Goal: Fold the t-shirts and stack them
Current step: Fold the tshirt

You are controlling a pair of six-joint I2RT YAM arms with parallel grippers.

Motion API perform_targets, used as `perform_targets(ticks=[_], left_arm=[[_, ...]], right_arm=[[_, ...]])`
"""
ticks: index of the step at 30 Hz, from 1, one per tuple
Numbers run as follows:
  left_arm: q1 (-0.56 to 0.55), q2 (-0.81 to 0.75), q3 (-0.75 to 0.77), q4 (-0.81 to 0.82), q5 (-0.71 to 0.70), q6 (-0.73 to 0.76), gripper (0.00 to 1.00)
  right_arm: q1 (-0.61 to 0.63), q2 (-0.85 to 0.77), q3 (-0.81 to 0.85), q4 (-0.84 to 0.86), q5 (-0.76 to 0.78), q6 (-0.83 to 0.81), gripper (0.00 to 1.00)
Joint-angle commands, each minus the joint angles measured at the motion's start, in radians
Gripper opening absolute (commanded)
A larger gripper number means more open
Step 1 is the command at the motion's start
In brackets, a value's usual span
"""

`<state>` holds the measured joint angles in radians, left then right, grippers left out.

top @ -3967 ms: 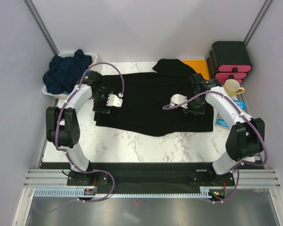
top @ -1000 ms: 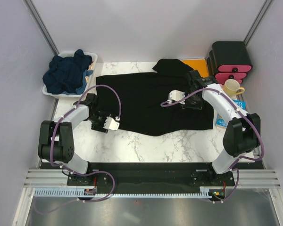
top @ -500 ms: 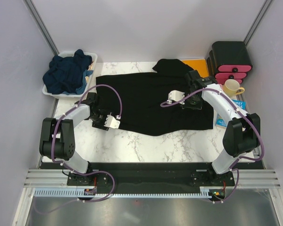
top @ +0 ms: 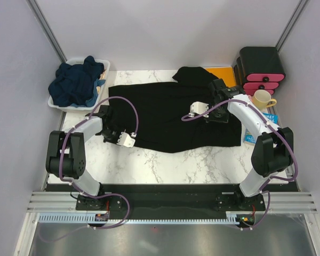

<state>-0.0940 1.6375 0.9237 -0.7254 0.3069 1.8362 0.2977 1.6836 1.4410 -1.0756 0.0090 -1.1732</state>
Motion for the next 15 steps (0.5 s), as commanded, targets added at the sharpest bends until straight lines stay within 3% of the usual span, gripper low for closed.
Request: perform_targets(ticks=[1, 4, 8, 15], left_arm=[[0.000, 0.087, -0.026, -0.063, -0.063, -0.028, 0.02], [0.000, 0.058, 0.039, -0.117, -0.063, -0.087, 0.02], [0.007, 0.015, 0.260, -0.233, -0.025, -0.228, 0.02], [0.005, -0.123, 0.423, -0.422, 0.044, -0.215, 0.02]], right_arm=[[0.004, -0.009, 0.042, 0.013, 0.025, -0.016, 0.00], [0.003, -0.021, 0.042, 0.025, 0.036, -0.023, 0.00], [0.003, -0.030, 0.056, 0.068, 0.069, -0.014, 0.00], [0.003, -0.077, 0.059, 0.121, 0.111, 0.009, 0.00]])
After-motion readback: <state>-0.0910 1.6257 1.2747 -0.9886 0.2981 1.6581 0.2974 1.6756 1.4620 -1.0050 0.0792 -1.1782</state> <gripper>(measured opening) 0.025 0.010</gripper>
